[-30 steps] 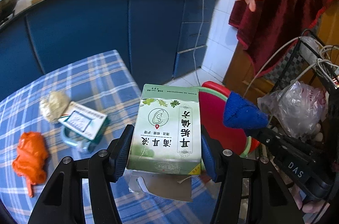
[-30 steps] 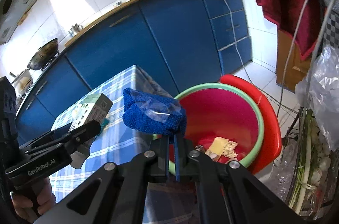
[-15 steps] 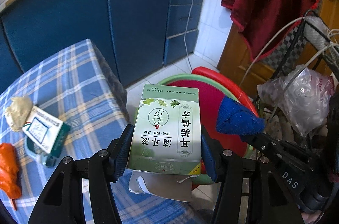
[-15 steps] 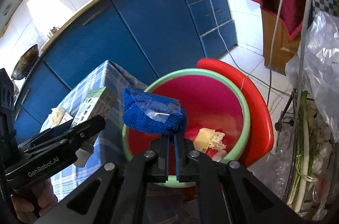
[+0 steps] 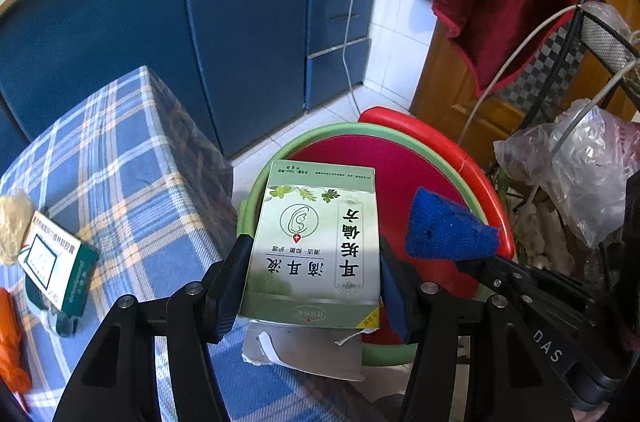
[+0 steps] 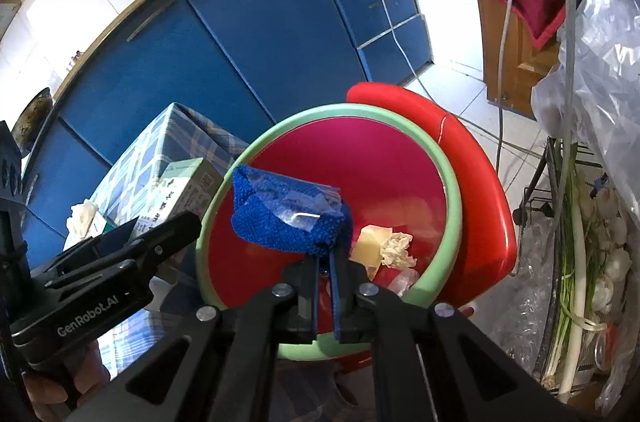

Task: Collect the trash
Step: 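Open both tools to drop the green box and mesh bag into the bin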

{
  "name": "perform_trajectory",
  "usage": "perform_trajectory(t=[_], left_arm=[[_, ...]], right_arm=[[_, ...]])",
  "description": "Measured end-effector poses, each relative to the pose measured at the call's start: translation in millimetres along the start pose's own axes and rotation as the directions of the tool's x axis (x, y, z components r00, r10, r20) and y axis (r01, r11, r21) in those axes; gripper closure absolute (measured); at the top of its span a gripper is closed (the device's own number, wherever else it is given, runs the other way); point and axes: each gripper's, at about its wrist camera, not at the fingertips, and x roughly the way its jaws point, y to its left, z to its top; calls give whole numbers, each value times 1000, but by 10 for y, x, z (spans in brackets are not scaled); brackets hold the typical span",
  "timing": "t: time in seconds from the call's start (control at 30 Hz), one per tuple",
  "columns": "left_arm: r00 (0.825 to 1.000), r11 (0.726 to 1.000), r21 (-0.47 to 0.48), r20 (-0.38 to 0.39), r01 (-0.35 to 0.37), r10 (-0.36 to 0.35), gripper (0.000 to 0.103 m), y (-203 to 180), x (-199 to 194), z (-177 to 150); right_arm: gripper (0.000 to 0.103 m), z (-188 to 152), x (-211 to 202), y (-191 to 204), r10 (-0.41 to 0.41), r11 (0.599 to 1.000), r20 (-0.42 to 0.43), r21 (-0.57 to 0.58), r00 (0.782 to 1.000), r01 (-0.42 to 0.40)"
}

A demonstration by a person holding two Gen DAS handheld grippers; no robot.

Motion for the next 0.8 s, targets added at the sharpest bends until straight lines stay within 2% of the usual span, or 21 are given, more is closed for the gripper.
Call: perform_trajectory(t=[0.13,0.23,0.3,0.33,0.63,0.8], left_arm=[[1000,1000,-11,-24,18,-18,41,-5,47,3],[999,1000,-12,-33,9,-10,39,-1,72,-6],[999,1000,-14,-34,9,-9,38,5,70,-9],[999,1000,-16,-33,9,-9,36,10,62,-9],[1000,999,-42,-11,3,-4,35,101,-50,-22],[1000,998,-65,7,-6,6,35,173,-168,-44]], right_arm=[[94,1,12,-7,2,1000,-2,5,1000,-2],[88,-3,-1,2,5,1000,2,4,1000,-5],[79,-4,-21,5,2,1000,10,6,1000,-2],[77,-2,-37,4,4,1000,16,9,1000,-4],[74,1,-155,53,4,1000,39,14,999,-4],[67,-16,-265,122,17,1000,60,9,998,-18]])
